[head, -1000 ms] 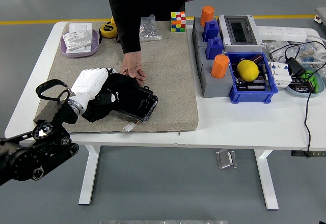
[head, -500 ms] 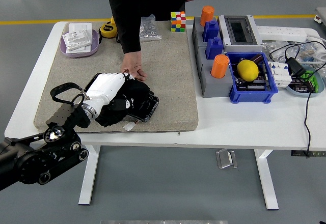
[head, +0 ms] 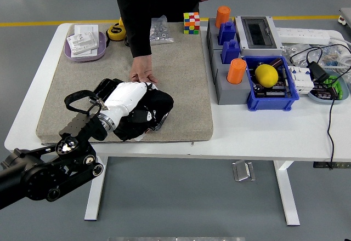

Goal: Pick the rag up,wipe the panel,place it on the desk

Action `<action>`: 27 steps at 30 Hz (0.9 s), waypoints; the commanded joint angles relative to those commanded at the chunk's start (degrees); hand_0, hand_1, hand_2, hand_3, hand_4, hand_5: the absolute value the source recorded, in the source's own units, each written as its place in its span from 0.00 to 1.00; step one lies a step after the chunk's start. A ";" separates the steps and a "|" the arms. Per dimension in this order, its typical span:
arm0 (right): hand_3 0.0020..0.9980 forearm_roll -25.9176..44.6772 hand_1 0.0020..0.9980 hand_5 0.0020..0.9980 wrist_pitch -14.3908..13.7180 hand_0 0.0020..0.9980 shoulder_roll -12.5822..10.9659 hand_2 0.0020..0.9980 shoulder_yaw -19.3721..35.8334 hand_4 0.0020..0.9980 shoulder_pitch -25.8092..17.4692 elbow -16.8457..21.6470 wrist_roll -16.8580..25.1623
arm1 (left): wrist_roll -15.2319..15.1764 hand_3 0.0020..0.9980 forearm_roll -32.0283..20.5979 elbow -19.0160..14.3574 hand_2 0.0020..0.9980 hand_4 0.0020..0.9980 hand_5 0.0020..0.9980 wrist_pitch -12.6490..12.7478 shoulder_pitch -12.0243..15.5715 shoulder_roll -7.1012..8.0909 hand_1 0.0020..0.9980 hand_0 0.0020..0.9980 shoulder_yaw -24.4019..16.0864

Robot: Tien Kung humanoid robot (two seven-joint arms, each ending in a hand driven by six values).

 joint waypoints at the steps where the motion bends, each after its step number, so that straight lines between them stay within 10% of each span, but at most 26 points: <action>1: 0.58 -0.02 0.59 0.53 -0.01 0.72 0.00 0.66 0.02 0.99 0.02 0.01 0.00 | -0.15 0.29 -0.61 -0.08 0.47 0.01 0.00 0.02 0.00 -0.03 0.36 0.24 0.10; 27: 0.58 -0.13 0.59 0.53 -0.23 0.72 0.31 0.66 0.44 0.99 -0.16 -0.08 0.05 | -1.09 0.29 -1.01 5.48 0.47 0.01 0.00 0.98 0.94 0.39 0.36 0.24 -1.06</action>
